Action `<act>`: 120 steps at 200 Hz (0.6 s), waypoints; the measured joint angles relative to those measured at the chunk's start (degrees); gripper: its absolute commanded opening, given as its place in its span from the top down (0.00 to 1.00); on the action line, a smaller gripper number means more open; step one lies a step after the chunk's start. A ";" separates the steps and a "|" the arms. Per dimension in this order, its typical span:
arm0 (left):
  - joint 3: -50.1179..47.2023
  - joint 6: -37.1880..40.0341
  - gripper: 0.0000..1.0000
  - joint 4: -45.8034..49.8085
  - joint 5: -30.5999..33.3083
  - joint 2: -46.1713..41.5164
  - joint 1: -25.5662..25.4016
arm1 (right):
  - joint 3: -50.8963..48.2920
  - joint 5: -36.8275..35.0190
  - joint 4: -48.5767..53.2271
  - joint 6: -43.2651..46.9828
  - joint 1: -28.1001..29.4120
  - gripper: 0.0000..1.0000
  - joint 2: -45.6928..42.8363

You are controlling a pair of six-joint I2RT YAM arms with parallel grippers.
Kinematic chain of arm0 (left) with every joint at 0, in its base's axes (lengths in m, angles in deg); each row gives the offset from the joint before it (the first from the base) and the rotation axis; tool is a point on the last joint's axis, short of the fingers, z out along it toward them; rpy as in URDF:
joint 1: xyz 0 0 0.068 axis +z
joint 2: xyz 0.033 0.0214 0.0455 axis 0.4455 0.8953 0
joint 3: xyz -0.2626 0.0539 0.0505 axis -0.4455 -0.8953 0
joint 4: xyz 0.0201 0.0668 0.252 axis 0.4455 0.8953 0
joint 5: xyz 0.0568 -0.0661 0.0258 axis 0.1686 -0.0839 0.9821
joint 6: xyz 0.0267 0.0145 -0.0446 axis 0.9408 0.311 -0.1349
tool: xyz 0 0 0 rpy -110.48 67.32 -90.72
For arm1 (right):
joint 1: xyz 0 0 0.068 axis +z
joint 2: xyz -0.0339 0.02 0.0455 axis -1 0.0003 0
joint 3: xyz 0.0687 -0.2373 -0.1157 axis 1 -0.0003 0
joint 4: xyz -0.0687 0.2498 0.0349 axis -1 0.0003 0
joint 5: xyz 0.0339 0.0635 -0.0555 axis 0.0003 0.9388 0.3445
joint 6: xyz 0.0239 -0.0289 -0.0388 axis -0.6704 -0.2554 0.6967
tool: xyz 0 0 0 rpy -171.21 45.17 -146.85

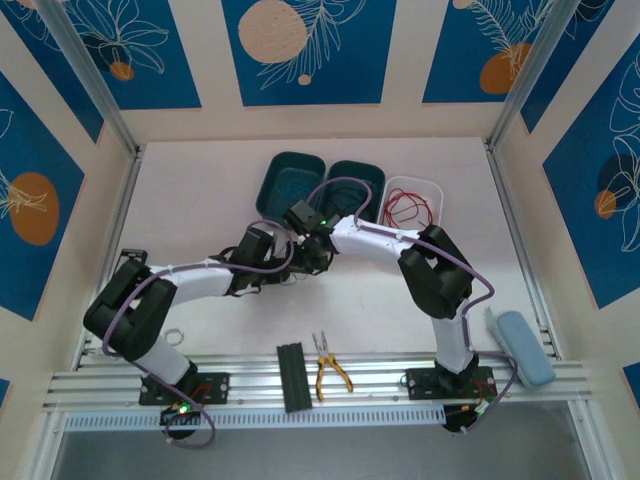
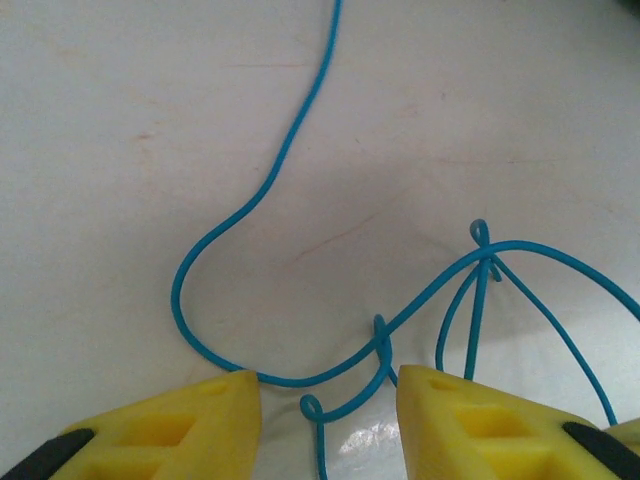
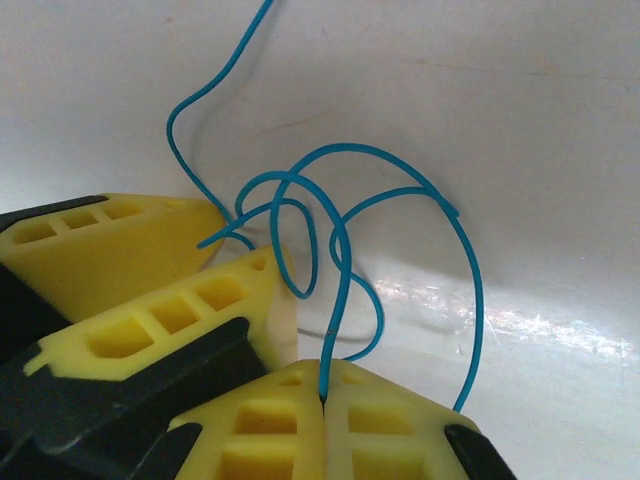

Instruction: Untangle the cables

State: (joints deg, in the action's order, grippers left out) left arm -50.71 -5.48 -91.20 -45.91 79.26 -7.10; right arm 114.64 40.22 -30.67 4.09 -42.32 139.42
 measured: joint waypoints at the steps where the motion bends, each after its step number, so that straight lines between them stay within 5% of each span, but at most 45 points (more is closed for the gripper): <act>1: 0.04 0.00 0.59 0.04 0.00 0.02 0.00 | 0.00 0.00 0.00 0.00 0.00 1.00 0.00; 27: 1.38 0.52 0.61 1.44 0.42 1.11 0.02 | 0.00 0.17 -0.02 0.00 0.00 1.00 0.00; 89: 2.23 0.26 0.99 3.34 3.78 1.73 0.35 | -0.50 0.24 0.04 0.02 0.22 1.00 -0.74; 120: 2.40 -0.09 1.00 3.28 4.28 1.57 0.83 | -3.98 -0.72 0.39 -0.02 -0.15 1.00 -4.20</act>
State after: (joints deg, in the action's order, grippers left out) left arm -48.30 -5.57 -87.92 -41.62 80.84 -6.27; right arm 110.67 39.50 -30.27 4.07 -42.48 135.23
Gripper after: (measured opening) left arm 0.043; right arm 0.047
